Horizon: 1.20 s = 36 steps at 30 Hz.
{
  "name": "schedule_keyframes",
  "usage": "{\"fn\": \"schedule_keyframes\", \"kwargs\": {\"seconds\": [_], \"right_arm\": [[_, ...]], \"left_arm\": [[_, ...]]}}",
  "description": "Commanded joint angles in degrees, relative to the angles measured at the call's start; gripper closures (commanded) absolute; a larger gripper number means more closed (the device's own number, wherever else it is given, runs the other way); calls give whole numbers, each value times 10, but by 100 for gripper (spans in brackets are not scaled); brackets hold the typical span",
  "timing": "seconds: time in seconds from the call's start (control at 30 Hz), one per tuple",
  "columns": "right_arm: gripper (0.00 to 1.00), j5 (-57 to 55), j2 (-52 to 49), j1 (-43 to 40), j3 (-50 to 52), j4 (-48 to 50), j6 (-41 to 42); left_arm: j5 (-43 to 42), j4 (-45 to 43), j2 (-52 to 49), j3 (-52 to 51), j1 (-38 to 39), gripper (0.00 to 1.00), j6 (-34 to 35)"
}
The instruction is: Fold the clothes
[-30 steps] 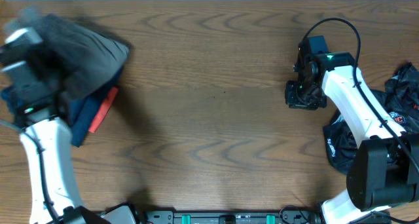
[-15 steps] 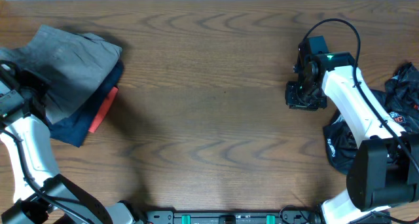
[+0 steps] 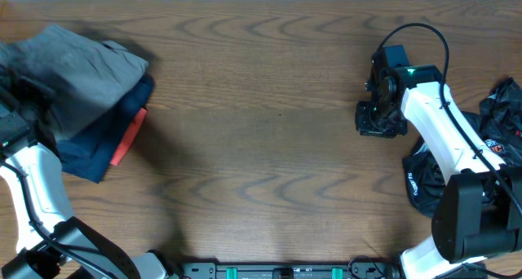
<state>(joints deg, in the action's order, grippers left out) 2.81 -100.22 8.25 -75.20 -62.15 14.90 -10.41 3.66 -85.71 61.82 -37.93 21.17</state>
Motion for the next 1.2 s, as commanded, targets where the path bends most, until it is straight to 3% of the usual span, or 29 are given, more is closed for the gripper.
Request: {"fn": "schedule_keyframes", "kwargs": {"seconds": [0.0,0.07,0.1,0.27,0.5,0.57,0.63,0.97,1.17], "right_arm": [[73,-4,12,1,3,-1,7],[73,-4,12,1,3,-1,7],[72,-4,12,1,3,-3,7],[72,-4,12,1,3,-7,-2],[72,-4,12,1,3,-6,-3],[71,-4,12,1,3,-4,-4],[71,-4,12,1,3,-3,-4],[71,-4,12,1,3,-6,-3],[71,-4,12,1,3,-15,-2]], "left_arm": [[31,42,9,15,-17,66,3],[71,80,7,15,-24,17,5],[78,86,7,15,-27,2,6],[71,82,23,15,-40,2,79],[-147,-28,87,16,-39,2,80],[-215,-66,86,16,-38,2,108],[-235,-84,83,16,-32,2,124],[-195,-85,-26,15,-26,2,95],[-113,-5,-116,15,-59,2,95]]}}
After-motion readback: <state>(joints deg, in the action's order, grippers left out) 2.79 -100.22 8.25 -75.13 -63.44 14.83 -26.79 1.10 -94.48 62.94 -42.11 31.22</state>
